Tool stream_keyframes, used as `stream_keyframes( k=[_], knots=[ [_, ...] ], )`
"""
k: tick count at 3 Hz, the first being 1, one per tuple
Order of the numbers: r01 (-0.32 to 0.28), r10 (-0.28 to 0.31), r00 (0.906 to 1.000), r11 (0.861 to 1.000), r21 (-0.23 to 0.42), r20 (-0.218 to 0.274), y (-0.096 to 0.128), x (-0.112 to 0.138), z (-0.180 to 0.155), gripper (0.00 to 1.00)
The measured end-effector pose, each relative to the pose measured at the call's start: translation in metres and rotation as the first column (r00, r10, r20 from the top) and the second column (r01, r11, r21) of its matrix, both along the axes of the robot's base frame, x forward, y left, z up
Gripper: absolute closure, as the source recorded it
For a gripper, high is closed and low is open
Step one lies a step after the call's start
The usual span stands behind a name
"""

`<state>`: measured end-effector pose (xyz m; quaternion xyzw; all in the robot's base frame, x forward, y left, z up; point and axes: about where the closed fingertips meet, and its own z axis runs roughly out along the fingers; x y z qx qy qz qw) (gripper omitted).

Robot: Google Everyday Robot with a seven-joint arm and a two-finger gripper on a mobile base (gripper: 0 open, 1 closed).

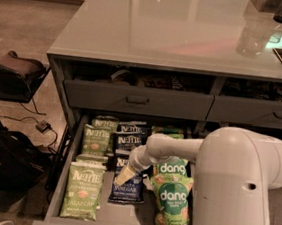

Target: Pick blue chip bag from middle drawer and place on counter

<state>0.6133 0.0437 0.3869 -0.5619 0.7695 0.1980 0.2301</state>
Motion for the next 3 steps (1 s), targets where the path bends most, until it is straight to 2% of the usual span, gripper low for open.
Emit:
stream_keyframes(
  k=[1,3],
  knots=[
    [0.001,-0.001,1.0000,1.000,0.000,0.000,0.0001,0.0003,-0.0003,0.19],
    [0.001,-0.001,1.0000,1.000,0.000,0.000,0.0001,0.0002,-0.0003,0.66]
  ],
)
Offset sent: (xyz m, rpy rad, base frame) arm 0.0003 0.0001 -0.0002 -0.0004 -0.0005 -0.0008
